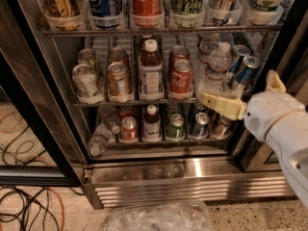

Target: Pick water bottle from middle shelf of fridge

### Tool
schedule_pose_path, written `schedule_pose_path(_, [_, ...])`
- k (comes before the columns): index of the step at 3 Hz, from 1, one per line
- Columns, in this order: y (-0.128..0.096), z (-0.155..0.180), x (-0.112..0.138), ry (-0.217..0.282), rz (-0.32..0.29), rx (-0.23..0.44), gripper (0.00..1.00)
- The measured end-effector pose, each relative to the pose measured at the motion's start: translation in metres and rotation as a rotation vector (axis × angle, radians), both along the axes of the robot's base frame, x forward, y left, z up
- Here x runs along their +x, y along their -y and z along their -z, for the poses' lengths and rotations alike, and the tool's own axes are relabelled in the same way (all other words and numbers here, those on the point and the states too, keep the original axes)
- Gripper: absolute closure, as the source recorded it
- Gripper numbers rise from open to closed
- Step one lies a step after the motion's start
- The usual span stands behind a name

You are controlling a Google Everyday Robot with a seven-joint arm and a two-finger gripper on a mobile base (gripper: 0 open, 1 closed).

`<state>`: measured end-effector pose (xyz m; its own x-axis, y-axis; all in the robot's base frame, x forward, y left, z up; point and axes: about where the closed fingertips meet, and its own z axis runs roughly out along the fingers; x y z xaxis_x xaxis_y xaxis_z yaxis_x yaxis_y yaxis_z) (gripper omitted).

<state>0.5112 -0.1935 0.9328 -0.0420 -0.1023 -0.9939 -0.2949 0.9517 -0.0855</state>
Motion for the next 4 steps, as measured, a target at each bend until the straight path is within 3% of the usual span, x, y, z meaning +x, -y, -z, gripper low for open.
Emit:
schedule_pose_path(1, [-0.001,0.016,0.004,0.055,0.034,0.038,0.0])
schedule_pose_path(2, [-0.001,0.032,0.008,0.123,0.027,0.086,0.0])
schedule_pose_path(4, [-0.002,0.041,0.013,0.101,0.025,0.099,0.0])
